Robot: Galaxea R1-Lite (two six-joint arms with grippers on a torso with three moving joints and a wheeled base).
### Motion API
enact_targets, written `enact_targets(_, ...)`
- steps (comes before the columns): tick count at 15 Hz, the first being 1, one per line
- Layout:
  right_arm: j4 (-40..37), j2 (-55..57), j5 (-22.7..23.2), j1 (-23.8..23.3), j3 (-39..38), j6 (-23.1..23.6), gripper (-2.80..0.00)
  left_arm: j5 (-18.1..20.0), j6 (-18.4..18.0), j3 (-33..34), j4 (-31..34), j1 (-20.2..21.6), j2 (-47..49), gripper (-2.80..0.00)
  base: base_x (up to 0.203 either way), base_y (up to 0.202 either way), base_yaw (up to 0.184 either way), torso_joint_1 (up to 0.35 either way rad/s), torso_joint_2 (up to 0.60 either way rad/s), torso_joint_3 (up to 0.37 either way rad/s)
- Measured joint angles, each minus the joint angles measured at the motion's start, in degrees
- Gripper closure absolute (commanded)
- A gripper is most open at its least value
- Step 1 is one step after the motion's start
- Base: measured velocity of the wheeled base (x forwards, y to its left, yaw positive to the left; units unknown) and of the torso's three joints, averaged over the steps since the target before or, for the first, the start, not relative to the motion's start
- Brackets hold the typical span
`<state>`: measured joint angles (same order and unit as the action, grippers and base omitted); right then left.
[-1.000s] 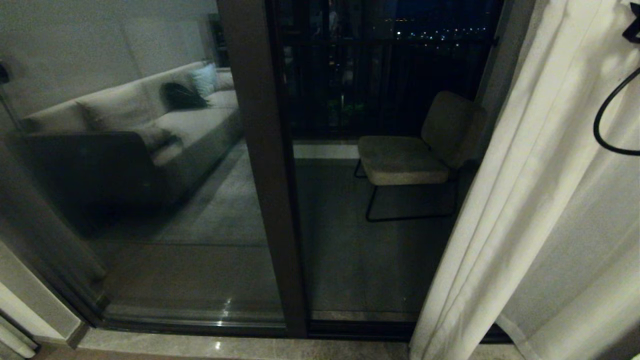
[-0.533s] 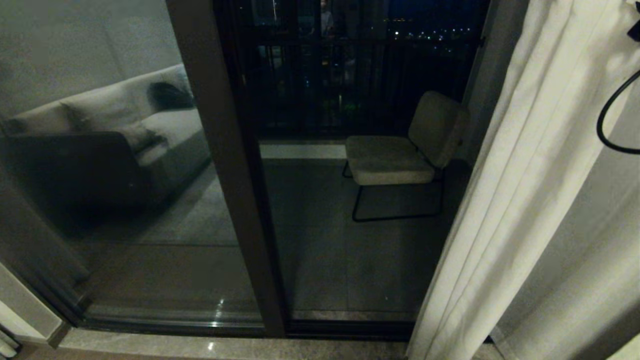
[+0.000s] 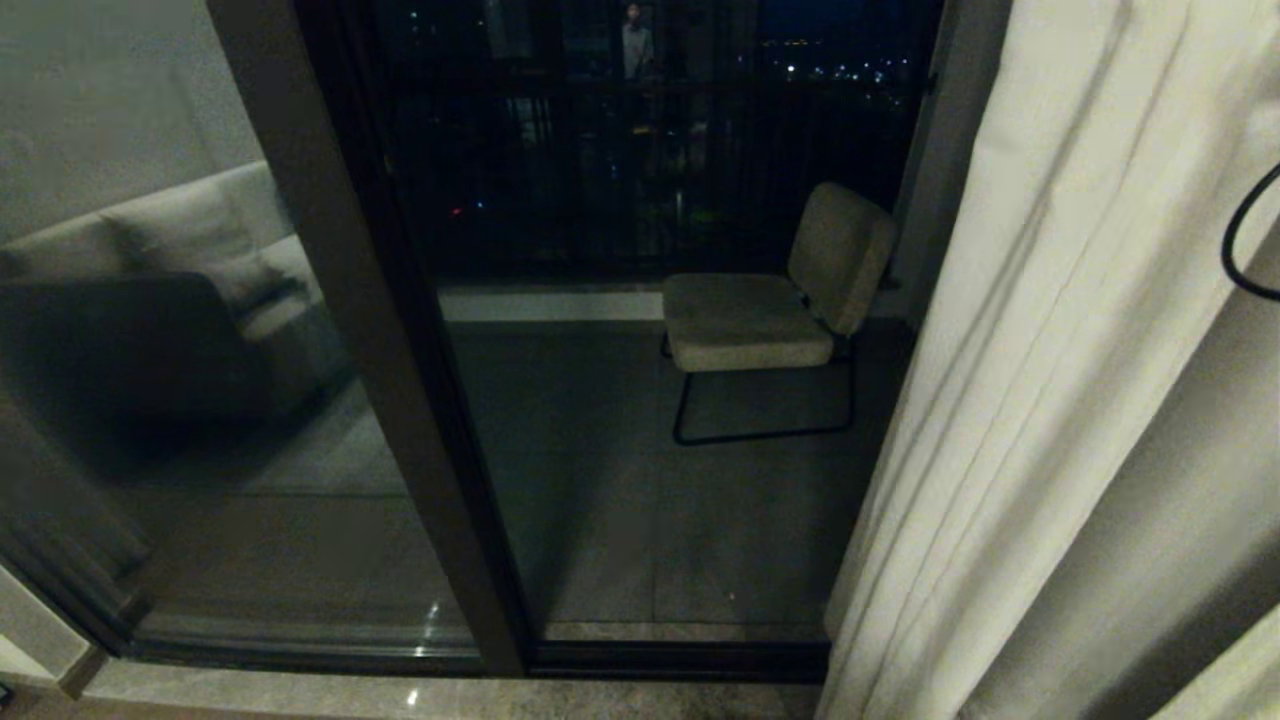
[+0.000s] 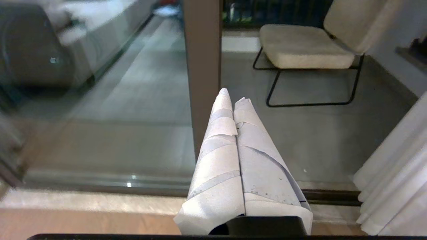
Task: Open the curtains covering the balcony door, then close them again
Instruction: Pull the inner curtains open on both sides
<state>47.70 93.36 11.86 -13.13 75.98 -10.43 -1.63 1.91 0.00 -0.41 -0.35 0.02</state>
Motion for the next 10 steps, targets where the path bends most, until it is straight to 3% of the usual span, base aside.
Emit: enact_targets(10, 0.0, 0.0, 0.1, 0.2, -0.2, 0.1, 0.0, 0.1, 0.1, 0.0, -0.1, 0.0, 0.0, 0.0, 0.0, -0.191, 0.001, 0.002, 0.0, 0.002)
